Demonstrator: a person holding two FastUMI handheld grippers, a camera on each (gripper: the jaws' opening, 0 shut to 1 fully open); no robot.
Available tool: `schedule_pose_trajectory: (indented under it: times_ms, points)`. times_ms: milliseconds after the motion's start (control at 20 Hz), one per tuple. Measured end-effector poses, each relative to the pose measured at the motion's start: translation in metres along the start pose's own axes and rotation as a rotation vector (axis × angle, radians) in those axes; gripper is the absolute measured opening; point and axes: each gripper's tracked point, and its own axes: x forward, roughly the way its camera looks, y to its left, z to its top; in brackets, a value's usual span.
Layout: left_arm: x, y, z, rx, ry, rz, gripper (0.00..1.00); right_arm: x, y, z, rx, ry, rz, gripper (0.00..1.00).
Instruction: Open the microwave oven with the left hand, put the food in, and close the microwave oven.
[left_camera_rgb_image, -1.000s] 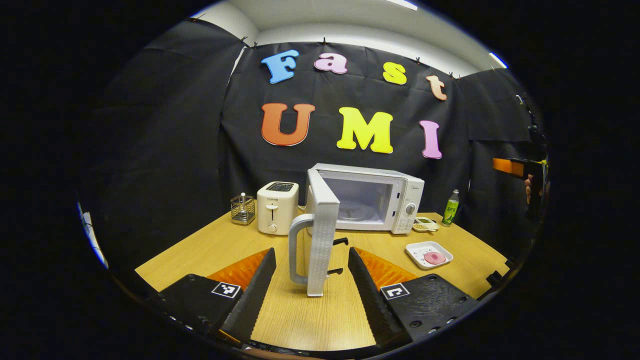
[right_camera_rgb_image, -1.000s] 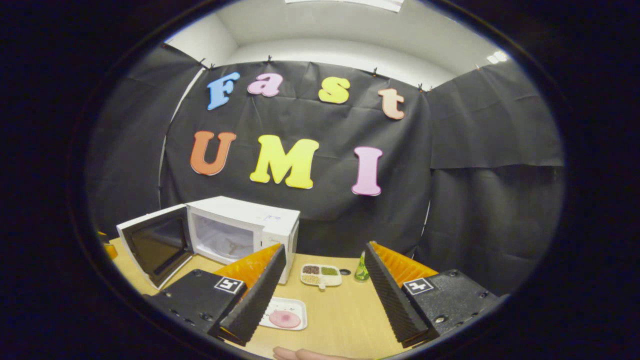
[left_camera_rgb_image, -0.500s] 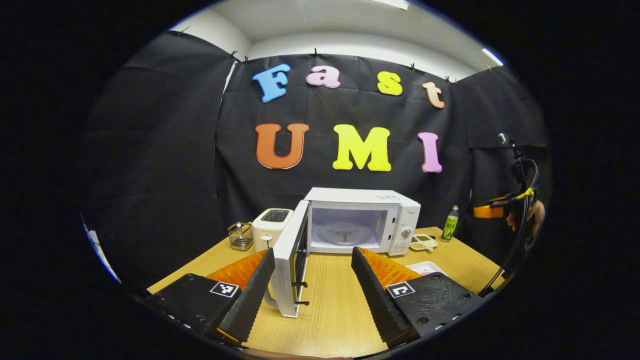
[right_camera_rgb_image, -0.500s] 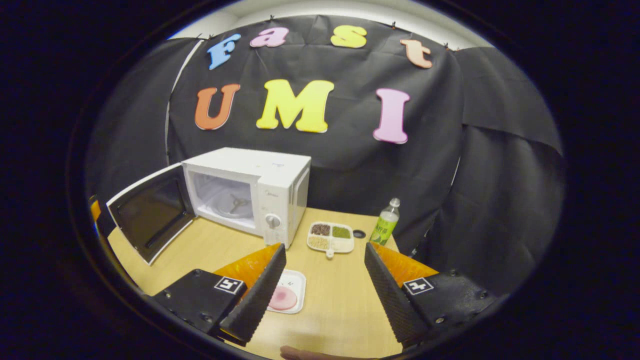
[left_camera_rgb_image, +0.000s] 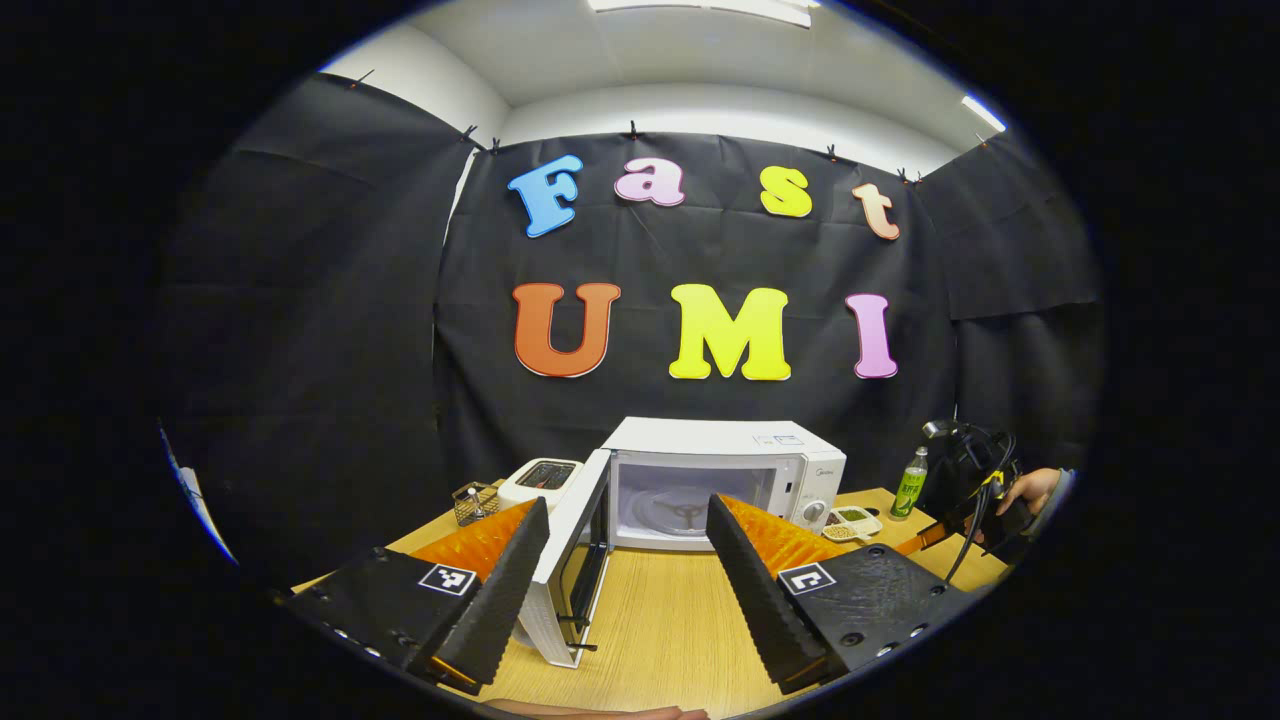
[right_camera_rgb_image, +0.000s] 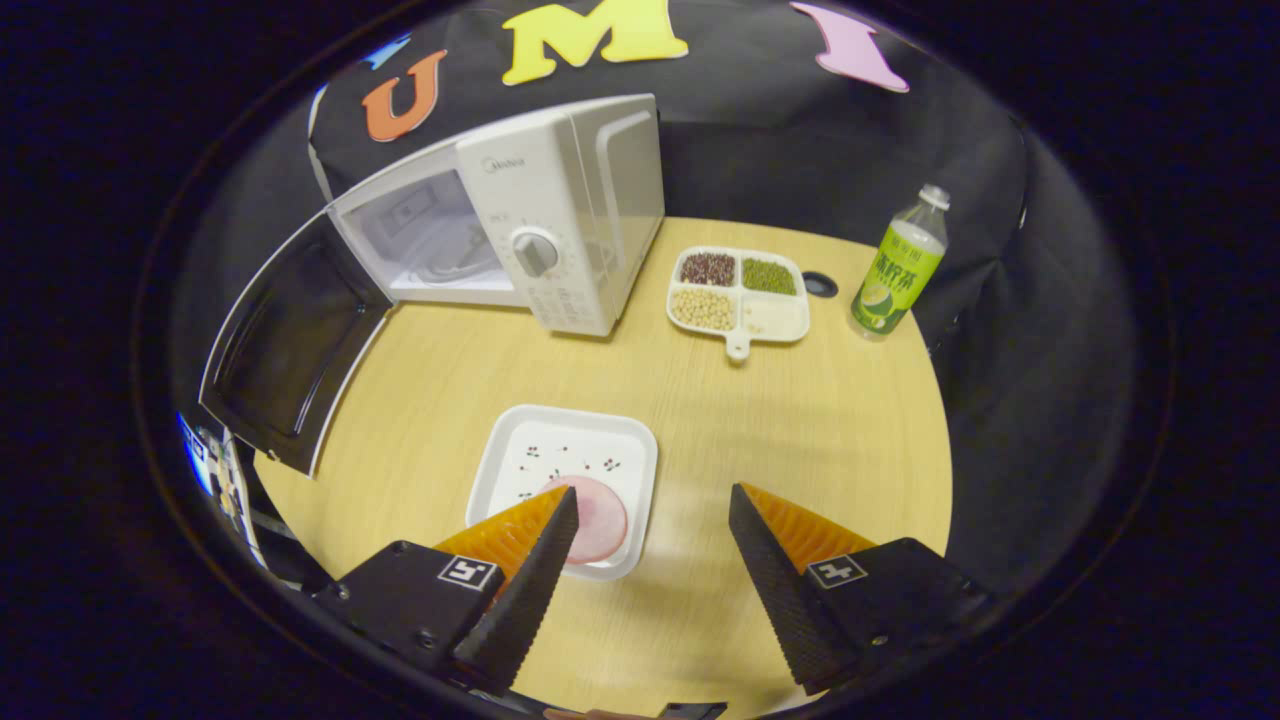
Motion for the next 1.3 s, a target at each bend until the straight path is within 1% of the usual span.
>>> schedule_pose_trajectory:
  times_ms: [100, 150, 250, 300, 350, 400, 450, 500, 550, 600, 650, 700, 750, 800, 850, 900, 950, 1000, 1050, 1100, 1150, 1200, 1250, 1300]
  points:
    - [0.001, -0.003, -0.001, 0.015, 0.005, 0.001, 0.94, 0.019, 0.003, -0.008, 0.028, 0.082, 0.051, 0.82]
    - [0.003, -0.003, -0.004, 0.023, 0.009, 0.004, 0.94, 0.028, 0.004, -0.013, 0.034, 0.121, 0.071, 0.81]
    - [0.004, -0.004, -0.01, 0.035, 0.017, 0.006, 0.94, 0.043, 0.007, -0.019, 0.053, 0.181, 0.1, 0.74]
    - [0.006, -0.004, -0.011, 0.036, 0.023, 0.007, 0.94, 0.049, 0.008, -0.02, 0.07, 0.204, 0.117, 0.69]
    - [0.009, -0.005, -0.014, 0.037, 0.03, 0.006, 0.93, 0.054, 0.012, -0.022, 0.085, 0.225, 0.139, 0.67]
    - [0.01, -0.006, -0.018, 0.04, 0.038, 0.006, 0.94, 0.057, 0.012, -0.022, 0.099, 0.243, 0.152, 0.6]
    - [0.011, -0.005, -0.019, 0.044, 0.039, 0.012, 0.93, 0.061, 0.011, -0.02, 0.103, 0.252, 0.157, 0.56]
    - [0.012, -0.004, -0.019, 0.053, 0.039, 0.017, 0.93, 0.066, 0.009, -0.018, 0.112, 0.258, 0.159, 0.59]
    - [0.012, -0.004, -0.02, 0.06, 0.04, 0.019, 0.94, 0.069, 0.009, -0.021, 0.128, 0.283, 0.162, 0.42]
    - [0.013, -0.006, -0.021, 0.067, 0.039, 0.017, 0.93, 0.073, 0.011, -0.023, 0.133, 0.312, 0.177, 0.35]
    - [0.014, -0.006, -0.021, 0.072, 0.036, 0.017, 0.93, 0.07, 0.01, -0.022, 0.126, 0.327, 0.181, 0.31]
    - [0.015, -0.008, -0.022, 0.077, 0.037, 0.016, 0.93, 0.077, 0.009, -0.027, 0.102, 0.365, 0.193, 0.21]
    - [0.015, -0.008, -0.023, 0.079, 0.037, 0.016, 0.94, 0.077, 0.007, -0.022, 0.095, 0.369, 0.192, 0.06]
    - [0.015, -0.007, -0.023, 0.079, 0.038, 0.017, 0.93, 0.076, 0.009, -0.02, 0.083, 0.379, 0.191, 0.0]
    - [0.015, -0.006, -0.024, 0.077, 0.037, 0.02, 0.93, 0.079, 0.008, -0.022, 0.065, 0.392, 0.2, 0.08]
    - [0.015, -0.007, -0.022, 0.071, 0.034, 0.02, 0.94, 0.082, 0.008, -0.021, 0.054, 0.403, 0.21, 0.05]
    - [0.014, -0.007, -0.022, 0.065, 0.033, 0.018, 0.93, 0.081, 0.009, -0.021, 0.069, 0.413, 0.224, 0.04]
    - [0.013, -0.008, -0.022, 0.063, 0.034, 0.015, 0.94, 0.08, 0.008, -0.02, 0.108, 0.418, 0.232, 0.04]
    - [0.011, -0.006, -0.021, 0.062, 0.029, 0.016, 0.93, 0.079, 0.009, -0.021, 0.14, 0.413, 0.251, 0.0]
    - [0.008, -0.003, -0.017, 0.059, 0.019, 0.014, 0.93, 0.078, 0.01, -0.024, 0.176, 0.41, 0.284, 0.04]
    - [0.005, -0.003, -0.014, 0.054, 0.01, 0.006, 0.93, 0.078, 0.015, -0.03, 0.226, 0.414, 0.328, 0.04]
    - [0.002, -0.002, -0.014, 0.048, 0.006, 0.002, 0.93, 0.076, 0.02, -0.037, 0.257, 0.424, 0.375, 0.04]
    - [0.0, 0.003, -0.015, 0.04, 0.007, 0.007, 0.93, 0.076, 0.02, -0.04, 0.291, 0.416, 0.401, 0.04]
    - [-0.001, 0.006, -0.015, 0.035, 0.008, 0.004, 0.93, 0.078, 0.022, -0.042, 0.328, 0.403, 0.408, 0.0]
